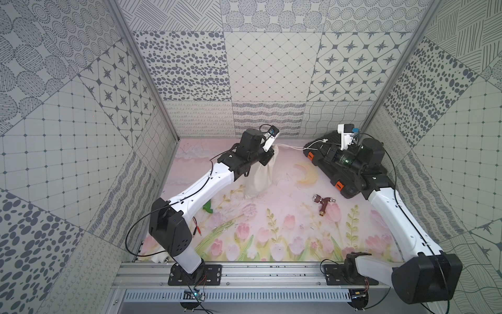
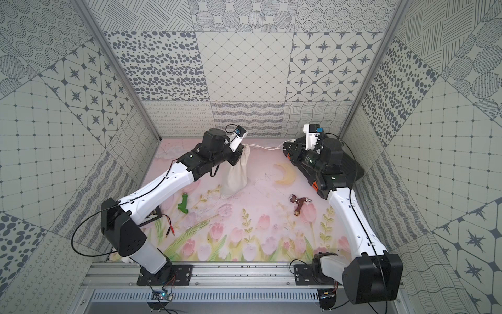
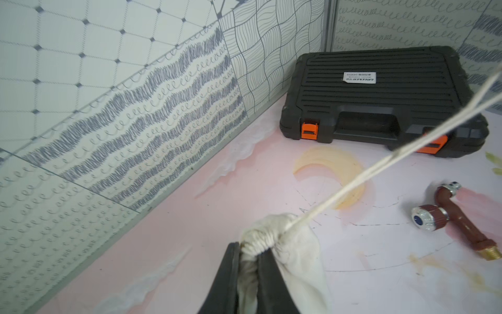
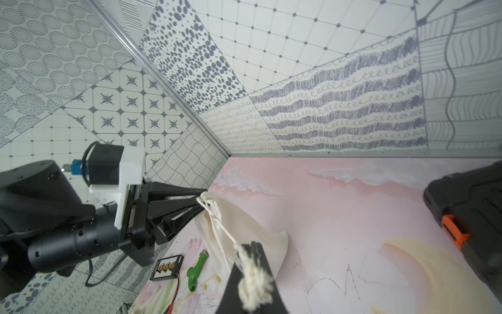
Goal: Close the soil bag
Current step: Frap the soil bag at the center of the board.
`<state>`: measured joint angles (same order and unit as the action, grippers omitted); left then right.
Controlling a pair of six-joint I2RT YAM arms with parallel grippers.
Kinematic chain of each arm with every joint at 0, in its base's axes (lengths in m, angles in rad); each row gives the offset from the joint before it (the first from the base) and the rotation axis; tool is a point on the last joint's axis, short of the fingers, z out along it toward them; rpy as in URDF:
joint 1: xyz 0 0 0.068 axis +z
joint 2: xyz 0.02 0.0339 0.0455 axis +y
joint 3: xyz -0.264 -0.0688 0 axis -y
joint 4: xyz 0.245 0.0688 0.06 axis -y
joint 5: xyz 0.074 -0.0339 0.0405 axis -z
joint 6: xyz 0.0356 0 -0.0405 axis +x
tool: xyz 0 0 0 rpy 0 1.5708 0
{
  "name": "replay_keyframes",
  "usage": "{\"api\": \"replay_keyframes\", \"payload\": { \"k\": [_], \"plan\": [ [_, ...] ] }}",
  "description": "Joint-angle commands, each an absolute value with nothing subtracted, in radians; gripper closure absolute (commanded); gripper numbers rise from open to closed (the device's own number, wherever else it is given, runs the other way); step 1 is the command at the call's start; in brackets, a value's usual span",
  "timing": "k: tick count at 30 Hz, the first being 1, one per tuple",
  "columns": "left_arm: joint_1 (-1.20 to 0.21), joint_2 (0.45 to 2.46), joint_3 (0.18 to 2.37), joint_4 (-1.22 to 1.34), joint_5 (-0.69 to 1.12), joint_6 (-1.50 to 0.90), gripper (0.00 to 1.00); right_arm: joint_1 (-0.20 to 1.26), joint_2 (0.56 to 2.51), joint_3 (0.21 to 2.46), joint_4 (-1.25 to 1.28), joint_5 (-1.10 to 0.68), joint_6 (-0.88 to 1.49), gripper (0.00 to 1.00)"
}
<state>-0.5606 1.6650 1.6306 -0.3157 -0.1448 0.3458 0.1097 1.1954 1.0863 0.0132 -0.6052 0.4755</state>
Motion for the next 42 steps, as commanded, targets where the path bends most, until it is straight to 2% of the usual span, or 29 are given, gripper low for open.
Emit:
{"api": "replay_keyframes", "payload": {
  "k": [1, 4, 7, 13, 16, 20, 22, 26, 32, 36, 42],
  "plan": [
    [-0.445, 1.662, 1.75, -0.701, -0.745, 0.699, 1.0, 0.076, 1.123, 1.083, 0.221, -0.389, 0.429, 1.0],
    [-0.441, 1.646, 1.694, -0.62, -0.764, 0.734, 0.98, 0.12, 1.128, 1.068, 0.233, -0.384, 0.425, 1.0],
    [-0.454, 1.631, 1.598, -0.655, -0.715, 0.623, 0.94, 0.158, 1.134, 1.051, 0.231, -0.383, 0.409, 1.0],
    [-0.475, 1.573, 1.336, -0.599, -0.605, 0.395, 0.75, 0.189, 1.14, 1.028, 0.218, -0.382, 0.39, 1.0],
    [-0.448, 1.598, 1.336, -0.641, -0.677, 0.287, 0.64, 0.188, 1.119, 1.049, 0.164, -0.318, 0.324, 1.0],
    [-0.394, 1.626, 1.36, -0.682, -0.792, 0.171, 0.6, 0.177, 1.076, 1.085, 0.105, -0.265, 0.248, 1.0],
    [-0.41, 1.582, 1.364, -0.682, -0.721, 0.145, 0.56, 0.178, 1.078, 1.1, 0.09, -0.291, 0.25, 1.0],
    [-0.541, 1.425, 1.252, -0.471, -0.454, 0.181, 0.41, 0.196, 1.094, 1.1, 0.084, -0.34, 0.27, 1.0],
    [-0.743, 1.393, 1.111, -0.134, -0.149, 0.029, 0.36, 0.234, 1.08, 1.08, 0.098, -0.366, 0.286, 1.0],
    [-0.838, 1.488, 1.076, 0.081, -0.131, -0.066, 0.3, 0.257, 1.049, 1.081, 0.059, -0.357, 0.268, 1.0],
    [-0.863, 1.753, 1.179, 0.237, -0.263, -0.063, 0.21, 0.258, 0.987, 1.043, 0.016, -0.325, 0.26, 1.0]
  ]
}}
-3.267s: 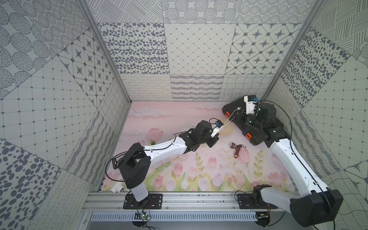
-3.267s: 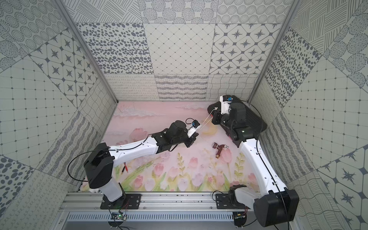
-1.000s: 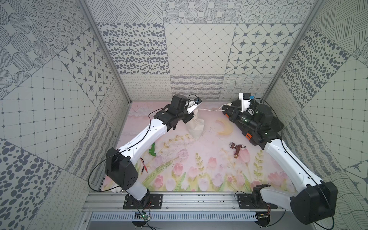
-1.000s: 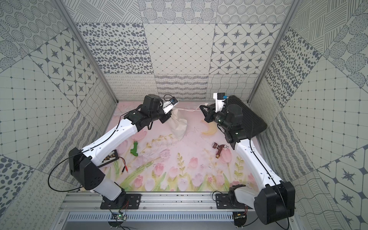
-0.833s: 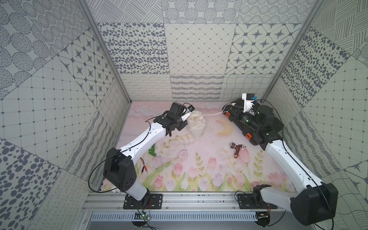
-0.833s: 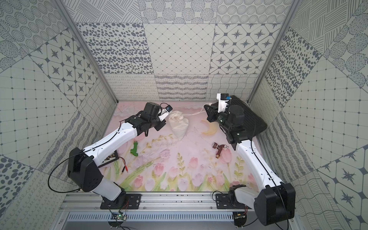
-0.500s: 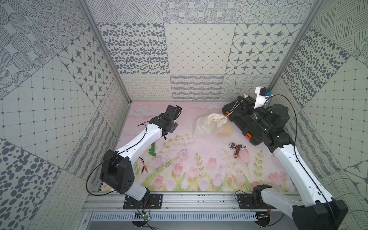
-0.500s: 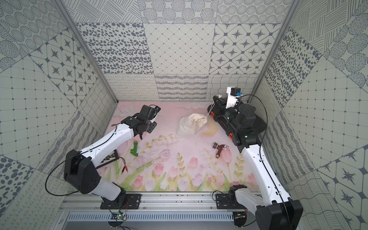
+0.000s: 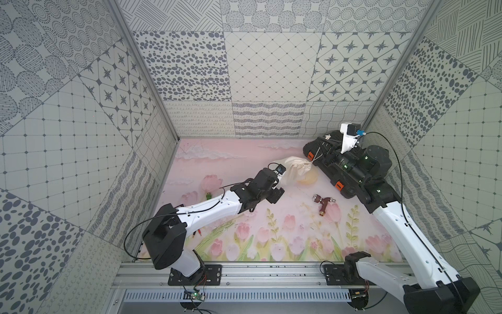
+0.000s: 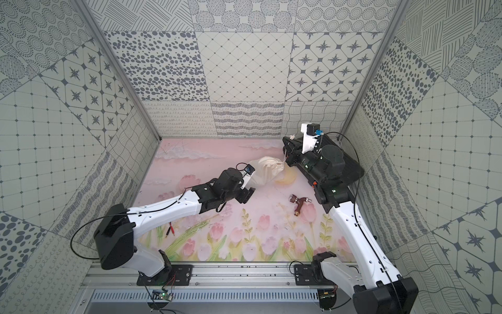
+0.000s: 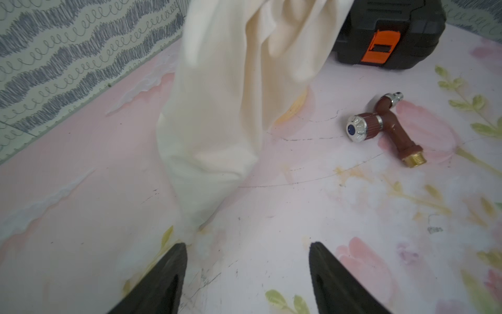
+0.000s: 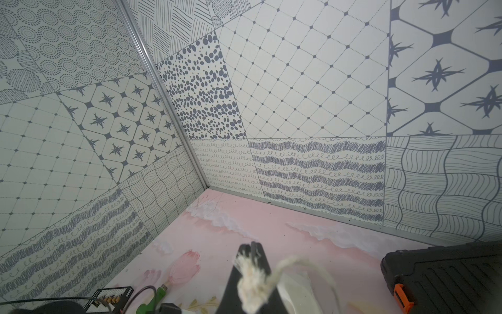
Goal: Close the soil bag
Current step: Frap the soil bag at the center of the board.
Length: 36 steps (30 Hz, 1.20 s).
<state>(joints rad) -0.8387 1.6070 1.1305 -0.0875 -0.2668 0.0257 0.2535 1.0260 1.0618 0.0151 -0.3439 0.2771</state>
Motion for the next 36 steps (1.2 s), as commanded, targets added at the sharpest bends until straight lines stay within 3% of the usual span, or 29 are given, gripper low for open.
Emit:
{"api": "replay_keyframes", "payload": {
  "k": [1, 7, 10, 12, 17, 18, 30, 35, 36],
  "plan": [
    [-0.86, 1.807, 1.211, 0.25, -0.281, -0.043, 0.21, 0.258, 0.982, 1.041, 0.006, -0.322, 0.259, 1.0],
    [-0.801, 2.023, 1.357, 0.243, -0.418, -0.038, 0.17, 0.258, 0.949, 1.024, -0.034, -0.332, 0.265, 1.0],
    [-0.765, 2.084, 1.375, 0.232, -0.402, -0.093, 0.23, 0.258, 0.942, 1.012, -0.035, -0.328, 0.273, 1.0],
    [-0.742, 2.117, 1.38, 0.219, -0.368, -0.146, 0.38, 0.258, 0.95, 1.009, -0.034, -0.335, 0.28, 1.0],
    [-0.681, 2.083, 1.332, 0.189, -0.341, -0.231, 0.95, 0.261, 0.977, 0.997, -0.007, -0.356, 0.314, 1.0],
    [-0.666, 2.058, 1.32, 0.157, -0.355, -0.236, 1.0, 0.262, 0.979, 0.996, -0.008, -0.355, 0.315, 1.0],
    [-0.347, 1.556, 0.998, -0.101, -0.307, -0.215, 1.0, 0.264, 0.987, 0.89, 0.003, -0.298, 0.309, 1.0],
    [-0.337, 1.487, 0.972, -0.157, -0.281, -0.208, 1.0, 0.287, 1.041, 0.867, 0.035, -0.333, 0.33, 1.0],
    [-0.357, 1.465, 0.959, -0.143, -0.259, -0.201, 0.93, 0.292, 1.045, 0.858, 0.045, -0.336, 0.334, 1.0]
  ]
}}
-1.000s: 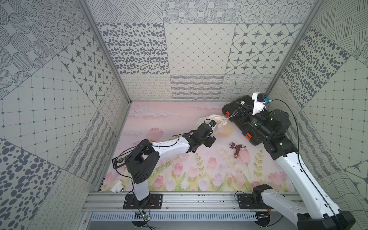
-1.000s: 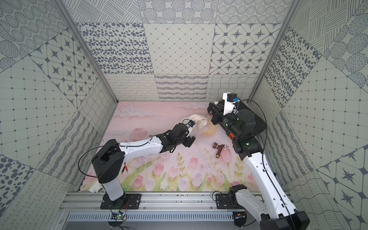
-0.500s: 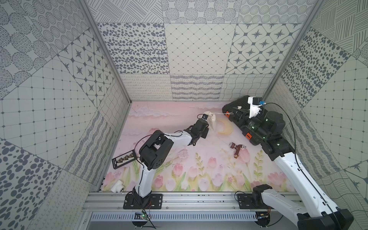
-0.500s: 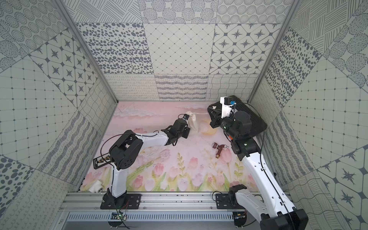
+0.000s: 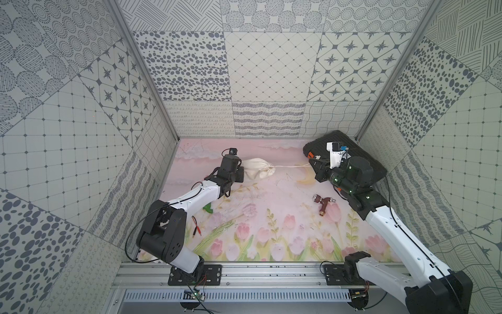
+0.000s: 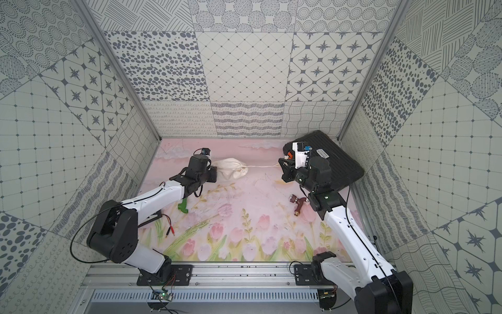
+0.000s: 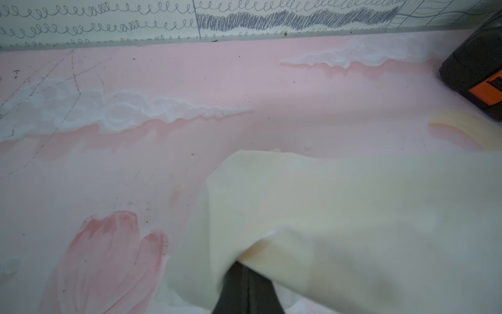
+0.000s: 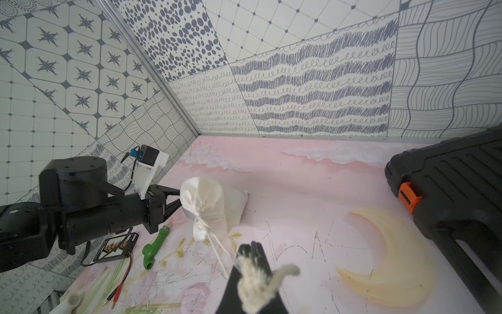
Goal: Close the soil bag
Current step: Frap the soil bag at the center of the board.
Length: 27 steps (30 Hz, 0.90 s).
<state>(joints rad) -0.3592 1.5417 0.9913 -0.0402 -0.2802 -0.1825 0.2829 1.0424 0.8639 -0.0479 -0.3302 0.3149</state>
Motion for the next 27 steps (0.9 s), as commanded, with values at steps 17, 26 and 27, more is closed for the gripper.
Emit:
{"api": "replay_keyframes", "payload": {
  "k": [17, 26, 27],
  "plan": [
    [-0.873, 1.471, 0.974, 0.311, -0.219, 0.219, 0.26, 0.36, 1.003, 0.813, 0.086, -0.337, 0.364, 1.0],
    [-0.853, 1.706, 1.081, 0.47, -0.294, 0.36, 0.3, 0.36, 0.938, 0.813, 0.035, -0.338, 0.36, 1.0],
    [-0.85, 1.716, 1.081, 0.491, -0.298, 0.367, 0.32, 0.36, 0.937, 0.814, 0.03, -0.337, 0.361, 1.0]
  ]
}}
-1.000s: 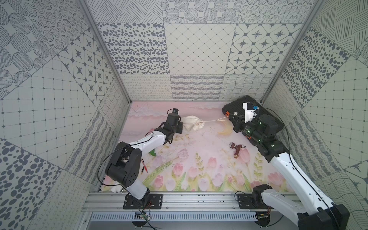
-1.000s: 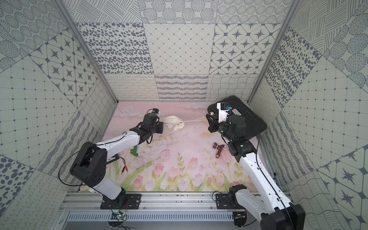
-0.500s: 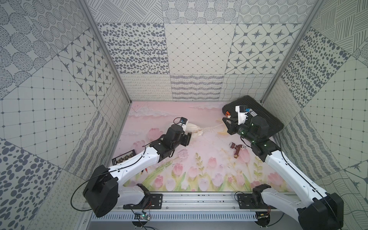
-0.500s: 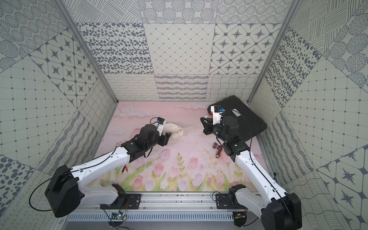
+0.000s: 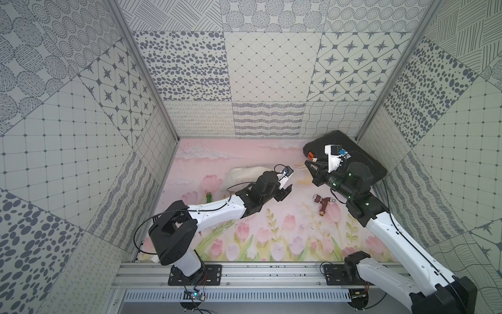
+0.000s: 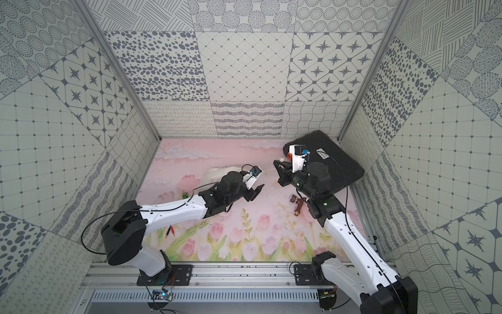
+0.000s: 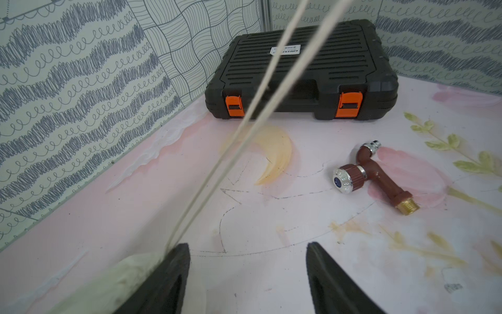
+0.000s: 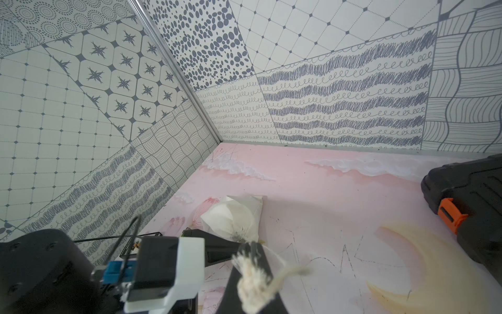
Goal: Close the soil bag
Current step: Frap the soil bag at the center of the board.
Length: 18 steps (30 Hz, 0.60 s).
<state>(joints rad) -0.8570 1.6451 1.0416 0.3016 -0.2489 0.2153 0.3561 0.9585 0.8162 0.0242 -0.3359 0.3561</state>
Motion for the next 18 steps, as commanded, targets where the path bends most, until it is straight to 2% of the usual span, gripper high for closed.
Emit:
{"api": "replay_keyframes", "payload": {
  "k": [1, 8, 18],
  "plan": [
    [-0.847, 1.719, 1.076, 0.519, -0.299, 0.367, 0.34, 0.36, 0.932, 0.815, 0.025, -0.338, 0.361, 1.0],
    [-0.84, 1.621, 0.944, 0.707, -0.176, 0.348, 0.34, 0.36, 0.935, 0.81, 0.018, -0.34, 0.357, 1.0],
    [-0.839, 1.39, 0.699, 0.742, -0.046, 0.271, 0.3, 0.36, 0.95, 0.799, 0.036, -0.346, 0.358, 1.0]
  ]
}}
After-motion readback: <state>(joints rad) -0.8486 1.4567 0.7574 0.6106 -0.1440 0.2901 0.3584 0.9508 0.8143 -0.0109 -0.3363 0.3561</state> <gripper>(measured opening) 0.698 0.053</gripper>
